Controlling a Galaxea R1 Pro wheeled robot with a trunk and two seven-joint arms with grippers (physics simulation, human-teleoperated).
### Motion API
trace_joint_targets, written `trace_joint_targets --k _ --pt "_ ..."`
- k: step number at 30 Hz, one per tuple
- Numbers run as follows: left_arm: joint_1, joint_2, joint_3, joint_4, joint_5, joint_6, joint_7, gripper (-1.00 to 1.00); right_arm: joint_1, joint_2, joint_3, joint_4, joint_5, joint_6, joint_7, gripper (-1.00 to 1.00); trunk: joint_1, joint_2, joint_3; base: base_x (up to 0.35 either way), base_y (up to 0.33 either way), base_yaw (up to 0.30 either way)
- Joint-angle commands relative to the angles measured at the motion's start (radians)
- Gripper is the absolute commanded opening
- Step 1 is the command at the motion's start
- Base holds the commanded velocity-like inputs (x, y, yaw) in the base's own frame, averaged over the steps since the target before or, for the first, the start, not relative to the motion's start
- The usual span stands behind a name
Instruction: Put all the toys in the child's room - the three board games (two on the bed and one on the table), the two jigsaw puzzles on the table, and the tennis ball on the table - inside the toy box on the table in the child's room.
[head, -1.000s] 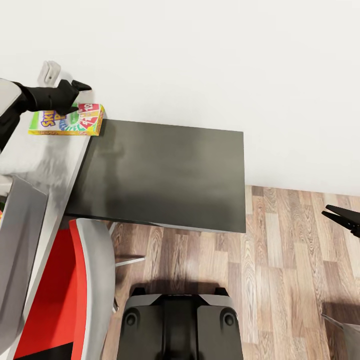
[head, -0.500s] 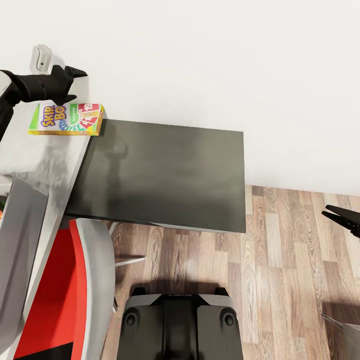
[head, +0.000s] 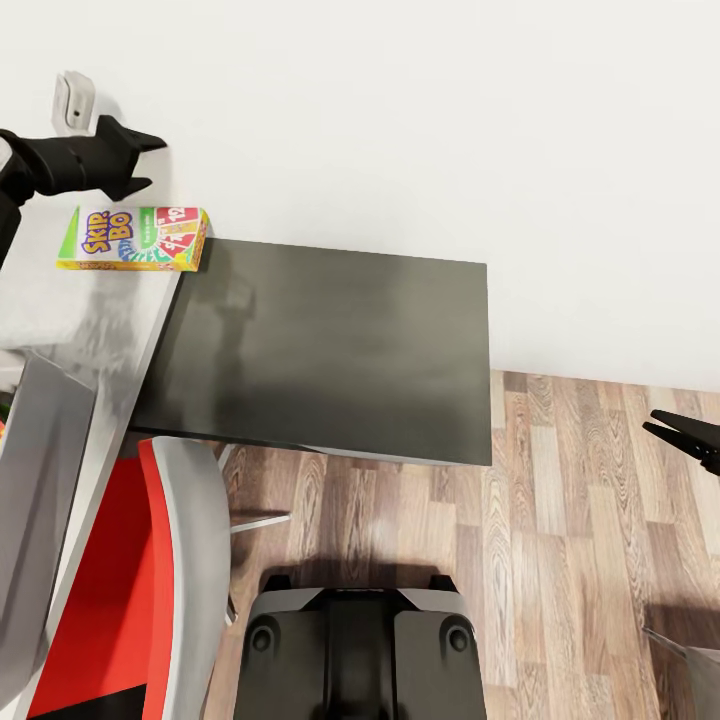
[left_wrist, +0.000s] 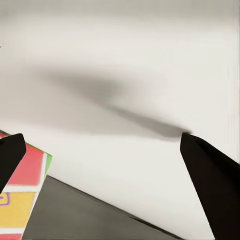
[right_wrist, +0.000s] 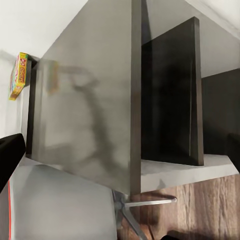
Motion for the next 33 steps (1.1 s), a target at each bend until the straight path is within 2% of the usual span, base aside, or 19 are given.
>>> trace_joint_targets --k 1,24,33 --pt "-0.002 0.002 0.000 -0.003 0.013 -0.007 0.007 1.00 -0.001 0.000 0.000 0.000 0.000 0.004 0.002 1.00 0.001 -0.002 -0.001 0.000 0.000 0.000" --pt "-0.002 0.002 0.000 -0.011 0.013 -0.005 0.007 1.00 -0.001 0.000 0.004 0.000 0.000 0.004 0.001 1.00 0.001 -0.002 0.002 0.000 0.000 0.000" --pt "-0.002 0.001 -0.004 -0.064 0.014 0.032 0.007 1.00 -0.001 -0.001 0.004 0.000 -0.002 0.004 -0.007 1.00 0.001 -0.002 0.013 0.000 0.000 0.008"
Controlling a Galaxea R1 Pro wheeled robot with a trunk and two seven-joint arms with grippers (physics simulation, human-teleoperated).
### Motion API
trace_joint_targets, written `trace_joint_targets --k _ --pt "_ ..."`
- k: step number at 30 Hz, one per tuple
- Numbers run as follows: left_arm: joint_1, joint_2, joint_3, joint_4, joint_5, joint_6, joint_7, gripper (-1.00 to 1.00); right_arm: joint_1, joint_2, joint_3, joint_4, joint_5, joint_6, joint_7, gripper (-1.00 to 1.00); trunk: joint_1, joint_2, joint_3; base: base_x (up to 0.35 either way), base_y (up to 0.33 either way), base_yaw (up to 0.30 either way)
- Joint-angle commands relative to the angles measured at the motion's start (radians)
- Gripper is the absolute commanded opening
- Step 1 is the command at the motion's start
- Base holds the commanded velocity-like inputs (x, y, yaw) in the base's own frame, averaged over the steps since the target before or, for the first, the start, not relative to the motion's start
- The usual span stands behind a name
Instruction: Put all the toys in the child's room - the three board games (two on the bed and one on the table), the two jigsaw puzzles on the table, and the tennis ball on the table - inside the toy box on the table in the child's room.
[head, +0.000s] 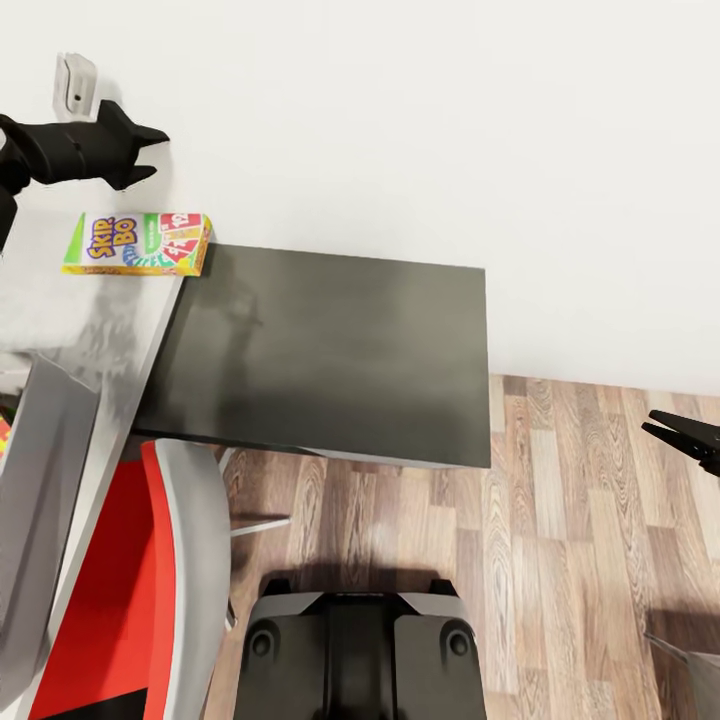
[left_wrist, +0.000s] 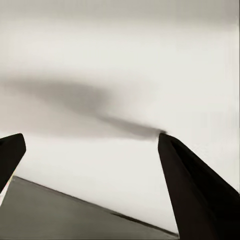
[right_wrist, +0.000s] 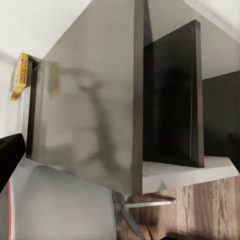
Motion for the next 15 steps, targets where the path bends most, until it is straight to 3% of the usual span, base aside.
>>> trace_joint_targets --k 1,8,15 --pt "-0.001 0.001 -0.005 -0.015 0.013 0.011 0.005 1.00 -0.002 -0.001 0.000 0.000 -0.001 0.005 0.001 1.00 0.001 -0.002 0.000 0.000 0.000 0.042" --pt "-0.001 0.001 -0.005 -0.066 0.014 0.054 0.006 1.00 -0.021 -0.002 0.000 0.000 -0.003 0.005 -0.007 1.00 0.001 -0.002 0.011 0.000 0.000 0.079" --pt "-0.001 0.000 -0.006 -0.110 0.017 0.079 0.006 1.00 -0.079 -0.001 0.000 0.000 -0.004 0.005 -0.025 1.00 0.001 -0.002 0.018 0.000 0.000 0.083"
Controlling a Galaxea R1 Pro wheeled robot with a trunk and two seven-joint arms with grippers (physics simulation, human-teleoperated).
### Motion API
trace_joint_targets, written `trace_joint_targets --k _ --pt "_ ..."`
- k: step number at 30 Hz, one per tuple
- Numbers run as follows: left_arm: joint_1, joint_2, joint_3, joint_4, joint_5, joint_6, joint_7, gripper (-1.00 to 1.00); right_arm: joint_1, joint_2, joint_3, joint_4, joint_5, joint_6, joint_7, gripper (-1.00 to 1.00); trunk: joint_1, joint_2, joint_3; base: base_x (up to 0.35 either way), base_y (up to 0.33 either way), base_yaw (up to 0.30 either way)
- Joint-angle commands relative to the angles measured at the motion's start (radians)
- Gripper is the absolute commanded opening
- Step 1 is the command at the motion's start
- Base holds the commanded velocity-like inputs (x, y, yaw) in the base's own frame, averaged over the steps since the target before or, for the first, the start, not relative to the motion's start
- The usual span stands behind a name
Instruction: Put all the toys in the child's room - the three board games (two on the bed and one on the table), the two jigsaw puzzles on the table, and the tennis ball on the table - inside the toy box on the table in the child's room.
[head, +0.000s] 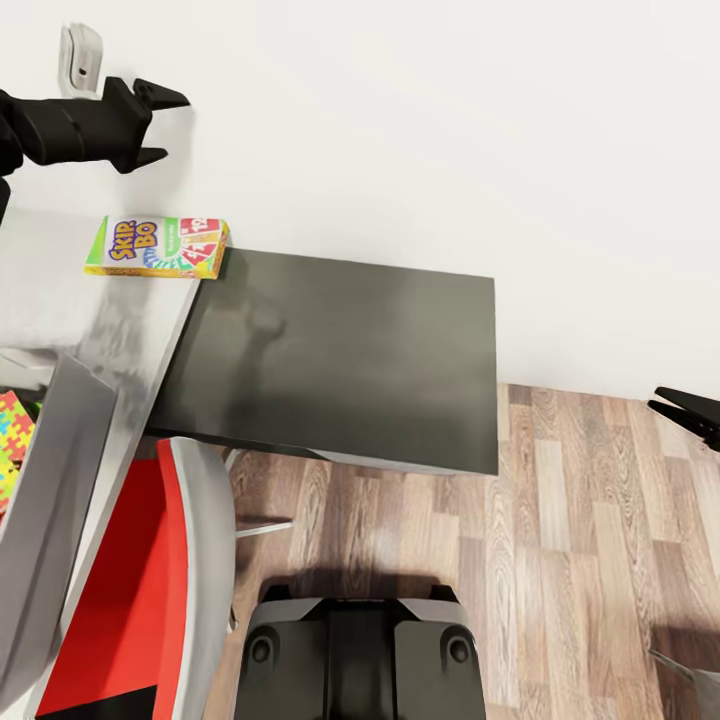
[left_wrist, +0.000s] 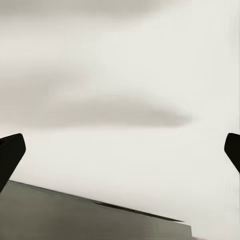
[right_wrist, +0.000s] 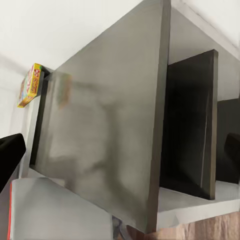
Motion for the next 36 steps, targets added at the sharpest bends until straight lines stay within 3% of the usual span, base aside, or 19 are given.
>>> trace_joint_targets --k 1,10,20,36 --pt "-0.001 0.001 -0.004 -0.001 0.008 0.000 0.005 1.00 -0.001 0.000 0.000 0.000 0.000 0.005 0.002 1.00 0.001 -0.002 -0.001 0.000 0.000 0.050" --pt "-0.001 0.002 -0.004 -0.017 0.044 0.017 0.005 1.00 -0.029 0.002 0.000 0.000 -0.003 0.005 -0.024 1.00 0.001 -0.002 0.002 0.000 0.000 0.056" --pt "-0.001 0.002 -0.003 -0.034 0.085 0.038 0.005 1.00 -0.037 0.003 0.000 0.000 -0.035 0.005 -0.034 1.00 0.001 -0.002 0.003 0.000 0.000 0.208" --pt "-0.001 0.002 -0.002 -0.046 0.097 0.074 0.005 1.00 -0.041 0.003 0.000 0.000 -0.064 0.004 -0.064 1.00 0.001 -0.002 0.003 0.000 0.000 0.281"
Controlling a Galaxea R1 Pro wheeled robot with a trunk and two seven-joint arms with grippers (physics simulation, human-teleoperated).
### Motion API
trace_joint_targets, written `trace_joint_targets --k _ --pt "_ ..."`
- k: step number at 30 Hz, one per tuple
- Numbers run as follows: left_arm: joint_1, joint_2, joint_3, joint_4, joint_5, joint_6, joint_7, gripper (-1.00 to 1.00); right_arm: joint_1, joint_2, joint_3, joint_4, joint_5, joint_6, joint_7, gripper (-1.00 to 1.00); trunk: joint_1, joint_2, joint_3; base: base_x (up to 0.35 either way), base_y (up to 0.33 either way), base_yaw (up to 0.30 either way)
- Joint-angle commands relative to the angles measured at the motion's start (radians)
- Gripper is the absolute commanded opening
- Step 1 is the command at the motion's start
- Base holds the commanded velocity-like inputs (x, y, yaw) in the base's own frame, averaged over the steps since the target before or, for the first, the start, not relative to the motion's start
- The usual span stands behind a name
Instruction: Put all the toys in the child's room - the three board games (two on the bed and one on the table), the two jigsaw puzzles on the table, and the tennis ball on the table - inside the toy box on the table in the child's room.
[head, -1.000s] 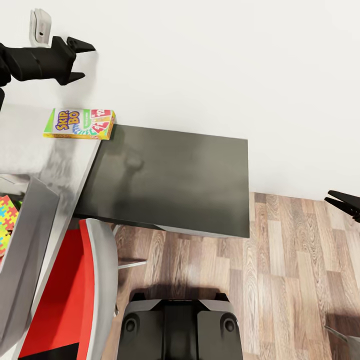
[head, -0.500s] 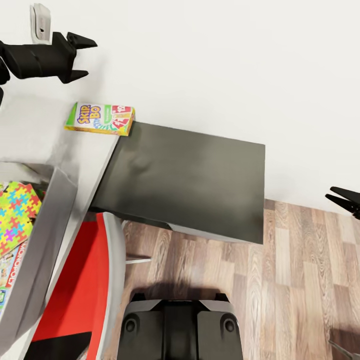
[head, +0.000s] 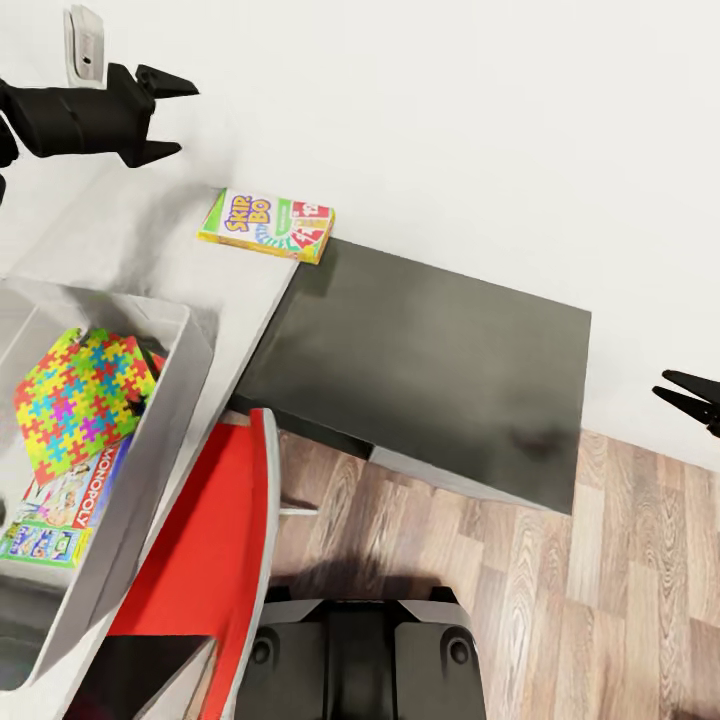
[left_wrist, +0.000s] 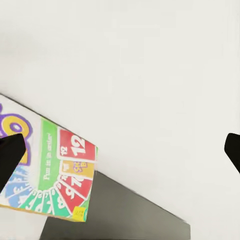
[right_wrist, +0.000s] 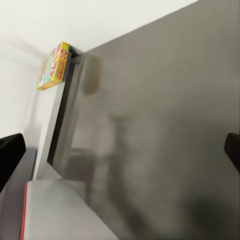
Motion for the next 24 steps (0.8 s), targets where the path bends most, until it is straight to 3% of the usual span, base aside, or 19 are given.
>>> trace_joint_targets --k 1,6,12,15,18,24 --pt "-0.001 0.001 -0.004 -0.001 0.008 0.003 0.005 1.00 -0.001 0.000 -0.001 0.000 -0.006 0.005 -0.006 1.00 0.001 -0.002 -0.001 0.000 0.000 0.292" --pt "-0.001 0.002 -0.004 -0.010 0.009 0.009 0.005 1.00 -0.001 0.001 -0.001 0.001 -0.031 0.004 -0.039 1.00 0.001 -0.002 -0.001 0.000 0.000 0.293" --pt "-0.001 0.002 -0.004 -0.042 0.009 0.012 0.005 1.00 -0.005 0.001 -0.001 0.002 -0.091 0.002 -0.106 1.00 0.001 -0.002 -0.001 0.000 0.000 0.295" --pt "-0.001 0.002 -0.003 -0.063 0.010 0.013 0.006 1.00 -0.014 0.000 -0.001 0.003 -0.128 -0.002 -0.156 1.00 0.001 -0.002 -0.001 0.000 0.000 0.252" --pt "-0.001 0.002 -0.003 -0.105 0.010 0.013 0.008 1.00 -0.036 0.000 -0.001 0.004 -0.186 -0.024 -0.252 1.00 0.001 -0.002 -0.001 0.000 0.000 0.156" --pt "-0.001 0.001 -0.003 -0.163 0.010 0.013 0.024 1.00 -0.051 0.000 -0.001 0.004 -0.231 -0.078 -0.345 1.00 0.001 -0.002 -0.001 0.000 0.000 0.090"
